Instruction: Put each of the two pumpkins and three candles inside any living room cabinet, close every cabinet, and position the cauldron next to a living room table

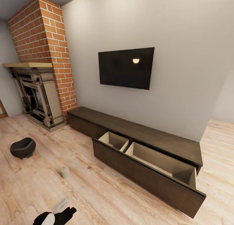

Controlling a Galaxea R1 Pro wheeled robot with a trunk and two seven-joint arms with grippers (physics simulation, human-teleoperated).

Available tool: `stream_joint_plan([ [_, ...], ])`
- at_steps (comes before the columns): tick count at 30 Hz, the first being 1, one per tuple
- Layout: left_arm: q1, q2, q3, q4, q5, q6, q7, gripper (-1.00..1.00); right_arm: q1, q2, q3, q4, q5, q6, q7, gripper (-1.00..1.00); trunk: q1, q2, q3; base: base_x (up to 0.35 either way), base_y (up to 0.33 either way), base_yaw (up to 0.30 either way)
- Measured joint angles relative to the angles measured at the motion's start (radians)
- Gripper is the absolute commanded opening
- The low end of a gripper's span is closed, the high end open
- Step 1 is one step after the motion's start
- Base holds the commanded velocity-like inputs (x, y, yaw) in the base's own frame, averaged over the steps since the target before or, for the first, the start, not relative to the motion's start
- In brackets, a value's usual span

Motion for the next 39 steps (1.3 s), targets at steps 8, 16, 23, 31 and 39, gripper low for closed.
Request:
stream_joint_plan([
  [8,0.0,-0.001,-0.001,0.0,-0.002,-0.001,0.001,1.0,0.0,0.0,0.0,0.015,0.002,-0.041,0.001,1.0,0.0,0.0,0.0,0.151,0.0,0.0],
  [16,0.0,-0.001,-0.002,0.0,-0.004,-0.001,0.001,1.0,0.0,0.001,0.0,0.015,0.004,-0.041,0.0,1.0,0.0,0.0,0.0,0.111,-0.073,0.0],
  [23,0.0,-0.001,-0.001,0.0,-0.004,-0.001,0.001,1.0,0.0,0.002,0.002,0.015,0.004,-0.042,-0.001,1.0,0.0,0.0,0.0,0.008,-0.007,0.0],
  [31,0.0,-0.001,-0.001,0.0,-0.002,-0.001,0.001,1.0,0.0,0.007,0.002,0.015,0.004,-0.042,-0.002,1.0,0.001,0.0,0.0,-0.085,-0.01,0.0],
  [39,0.0,-0.001,-0.003,0.0,-0.003,-0.001,0.001,1.0,0.0,0.008,0.002,0.015,0.005,-0.043,-0.004,1.0,0.0,0.0,0.0,-0.117,-0.204,0.0],
])
